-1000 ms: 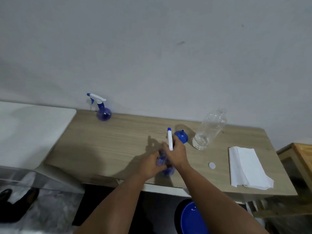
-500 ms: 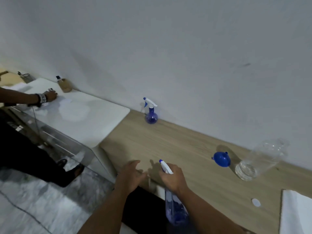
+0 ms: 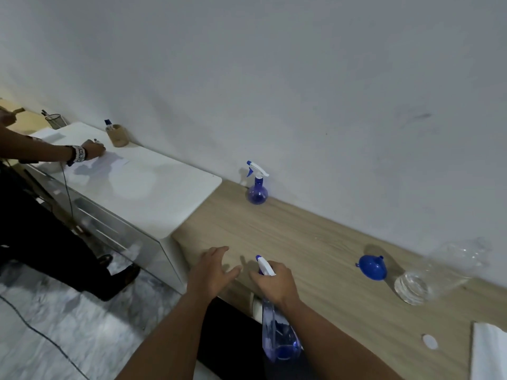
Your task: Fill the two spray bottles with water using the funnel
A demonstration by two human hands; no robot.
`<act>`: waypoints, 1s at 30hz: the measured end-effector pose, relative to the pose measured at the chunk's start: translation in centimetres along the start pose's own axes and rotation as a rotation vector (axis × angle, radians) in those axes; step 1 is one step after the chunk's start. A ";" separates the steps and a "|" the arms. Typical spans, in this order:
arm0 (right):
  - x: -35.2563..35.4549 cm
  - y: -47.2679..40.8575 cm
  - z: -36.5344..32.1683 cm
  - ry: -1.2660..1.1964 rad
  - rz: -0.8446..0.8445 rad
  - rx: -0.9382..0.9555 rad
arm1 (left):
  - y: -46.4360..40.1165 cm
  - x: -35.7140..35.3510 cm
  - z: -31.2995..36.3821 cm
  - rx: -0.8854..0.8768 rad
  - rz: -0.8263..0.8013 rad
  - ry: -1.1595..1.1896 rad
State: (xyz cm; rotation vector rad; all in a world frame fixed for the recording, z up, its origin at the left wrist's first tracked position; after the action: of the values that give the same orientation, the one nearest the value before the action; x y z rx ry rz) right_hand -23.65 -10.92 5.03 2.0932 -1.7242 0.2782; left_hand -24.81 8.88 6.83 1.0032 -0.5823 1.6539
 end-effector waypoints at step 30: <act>-2.1 0.8 2.7 -0.095 0.103 0.097 | -3.4 -0.1 -1.8 -0.101 -0.046 -0.043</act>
State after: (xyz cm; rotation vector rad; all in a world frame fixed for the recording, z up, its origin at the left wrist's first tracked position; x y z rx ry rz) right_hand -25.19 -10.38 1.93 2.1205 -1.9132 0.3023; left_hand -22.18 11.28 5.45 0.9735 -0.6604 1.5501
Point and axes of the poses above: each hand's wrist, its own y-axis away from the middle knuckle, its own x-axis out of the back of the hand, z = x × y, the point moved 6 cm from there along -y, towards the middle knuckle, and after that the axes turned 7 degrees about x, right-handed, at the moved point
